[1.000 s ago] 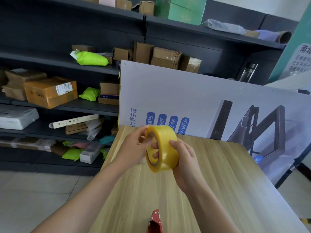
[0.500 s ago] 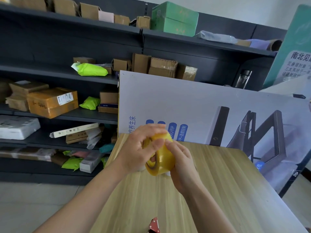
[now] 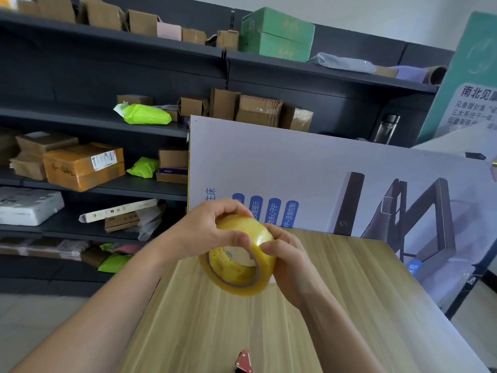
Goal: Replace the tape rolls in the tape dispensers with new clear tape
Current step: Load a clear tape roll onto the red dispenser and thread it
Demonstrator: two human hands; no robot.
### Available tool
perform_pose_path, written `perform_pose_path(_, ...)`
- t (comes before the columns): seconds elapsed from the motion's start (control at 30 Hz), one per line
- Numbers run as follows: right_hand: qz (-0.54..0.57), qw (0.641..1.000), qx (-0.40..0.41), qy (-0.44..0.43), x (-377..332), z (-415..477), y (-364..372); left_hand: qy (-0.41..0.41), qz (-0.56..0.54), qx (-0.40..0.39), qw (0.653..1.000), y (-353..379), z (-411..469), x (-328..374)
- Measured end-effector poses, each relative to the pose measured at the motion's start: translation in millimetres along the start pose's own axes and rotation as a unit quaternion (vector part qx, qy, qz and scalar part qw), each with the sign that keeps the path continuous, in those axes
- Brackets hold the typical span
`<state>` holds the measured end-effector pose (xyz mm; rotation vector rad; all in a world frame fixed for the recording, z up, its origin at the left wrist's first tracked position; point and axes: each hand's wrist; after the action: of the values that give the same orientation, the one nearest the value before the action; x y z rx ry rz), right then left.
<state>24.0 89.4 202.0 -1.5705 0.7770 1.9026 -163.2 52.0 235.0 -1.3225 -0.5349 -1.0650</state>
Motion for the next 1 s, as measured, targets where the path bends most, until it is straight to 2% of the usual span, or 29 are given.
perform_pose_path(0.1,-0.013,1.000,0.022,-0.017,-2,-1,-2,0.011,-0.080,0.092,0.993,11,-1,-4)
perform_pose_path(0.2,-0.101,0.990,0.089,-0.039,-3,-4,3,0.004,-0.126,0.168,0.978,22,0,-6)
perform_pose_path(0.3,-0.157,0.966,0.191,-0.077,2,-3,8,-0.003,-0.140,0.182,0.973,31,-2,-5)
perform_pose_path(0.37,-0.154,0.959,0.223,-0.084,3,0,8,-0.003,-0.142,0.155,0.978,33,-4,-3)
perform_pose_path(0.5,-0.137,0.963,0.219,-0.081,0,0,6,-0.007,-0.152,0.117,0.981,32,-7,2)
perform_pose_path(0.63,-0.124,0.965,0.217,-0.083,0,-1,5,-0.001,-0.094,0.141,0.985,32,-7,9)
perform_pose_path(0.73,-0.133,0.964,0.213,-0.085,3,0,4,-0.001,-0.091,0.165,0.982,30,-8,12)
perform_pose_path(0.9,-0.138,0.965,0.209,-0.083,1,2,5,-0.013,-0.120,0.177,0.977,30,-7,14)
perform_pose_path(1.0,-0.142,0.966,0.211,-0.047,3,6,4,-0.061,-0.206,0.210,0.954,36,-3,10)
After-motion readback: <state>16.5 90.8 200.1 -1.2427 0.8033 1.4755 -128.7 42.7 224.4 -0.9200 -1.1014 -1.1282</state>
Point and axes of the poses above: each hand's wrist, its own z-axis towards the middle knuckle, its own y-axis out of the palm, x = y × z, and after that the axes turned 4 degrees about -x, right-handed
